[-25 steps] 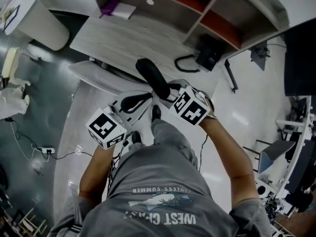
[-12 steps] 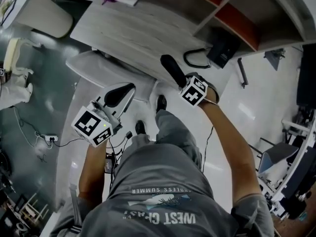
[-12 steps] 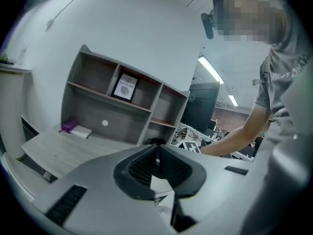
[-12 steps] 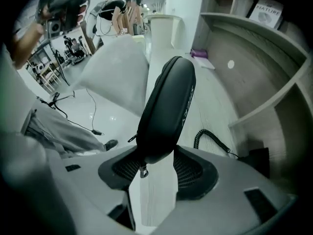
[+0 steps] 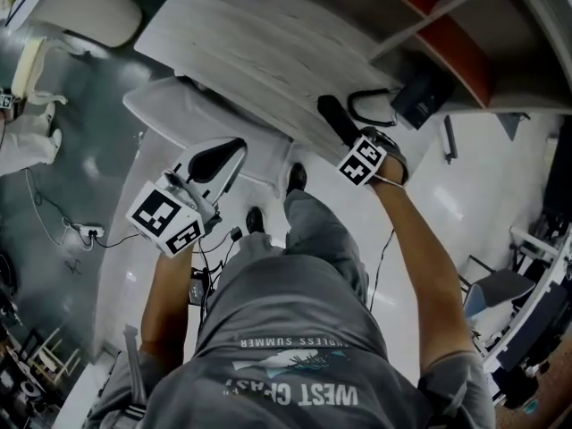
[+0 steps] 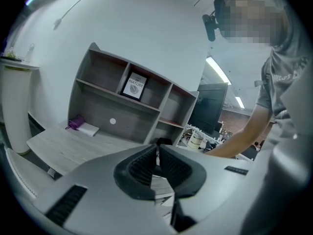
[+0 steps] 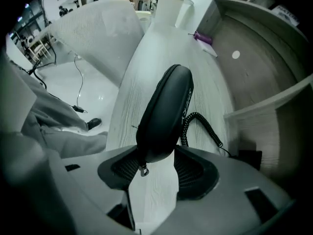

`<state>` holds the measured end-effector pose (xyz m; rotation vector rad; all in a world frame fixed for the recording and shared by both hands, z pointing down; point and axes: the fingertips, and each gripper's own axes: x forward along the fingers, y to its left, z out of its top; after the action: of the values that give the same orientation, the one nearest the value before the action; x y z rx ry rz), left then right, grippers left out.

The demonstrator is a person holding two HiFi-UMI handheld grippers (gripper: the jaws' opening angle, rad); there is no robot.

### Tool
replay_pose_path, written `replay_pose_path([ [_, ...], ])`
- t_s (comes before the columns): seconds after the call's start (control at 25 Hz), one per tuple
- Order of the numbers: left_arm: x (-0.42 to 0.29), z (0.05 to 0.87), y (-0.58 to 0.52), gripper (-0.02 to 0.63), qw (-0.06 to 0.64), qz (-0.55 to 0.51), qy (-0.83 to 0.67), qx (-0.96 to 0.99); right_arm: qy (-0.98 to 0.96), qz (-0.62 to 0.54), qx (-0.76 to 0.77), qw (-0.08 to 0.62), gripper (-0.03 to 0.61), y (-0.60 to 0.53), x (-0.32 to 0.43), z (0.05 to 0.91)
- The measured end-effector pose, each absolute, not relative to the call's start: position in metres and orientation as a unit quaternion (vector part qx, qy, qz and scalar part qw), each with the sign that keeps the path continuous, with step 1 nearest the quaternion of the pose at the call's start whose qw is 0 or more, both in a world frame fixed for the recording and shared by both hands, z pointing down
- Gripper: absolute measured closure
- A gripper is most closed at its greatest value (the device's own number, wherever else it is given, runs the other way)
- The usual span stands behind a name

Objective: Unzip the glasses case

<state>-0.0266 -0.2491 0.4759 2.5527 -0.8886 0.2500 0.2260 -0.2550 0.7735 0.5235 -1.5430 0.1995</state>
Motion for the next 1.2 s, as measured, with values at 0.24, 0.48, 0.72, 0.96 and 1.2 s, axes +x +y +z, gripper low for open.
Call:
replay_pose_path([
  [0.24, -0.036, 0.478, -0.250, 0.609, 0.213, 0.090, -0.322, 0.918, -0.708, 0.053, 0.241, 0.662, 0.342, -0.260, 0.228, 0.781],
  [0.48, -0.042, 0.476, -0.243, 0.609, 0.209, 0.087, -0.315, 0.922, -0.739, 0.065, 0.254, 0.621, 0.307, -0.254, 0.225, 0.774],
  [0.72, -0.050, 0.465, -0.232, 0.609, 0.200, 0.083, -0.314, 0.924, -0.740, 0.083, 0.263, 0.614, 0.311, -0.238, 0.224, 0.763],
  [0.96, -0.067, 0.444, -0.221, 0.609, 0.182, 0.066, -0.314, 0.929, -0.741, 0.086, 0.302, 0.593, 0.316, -0.230, 0.223, 0.734],
  [1.2, -0.092, 0.418, -0.202, 0.609, 0.156, 0.052, -0.314, 0.935, -0.777, 0.124, 0.378, 0.488, 0.365, -0.210, 0.185, 0.647],
])
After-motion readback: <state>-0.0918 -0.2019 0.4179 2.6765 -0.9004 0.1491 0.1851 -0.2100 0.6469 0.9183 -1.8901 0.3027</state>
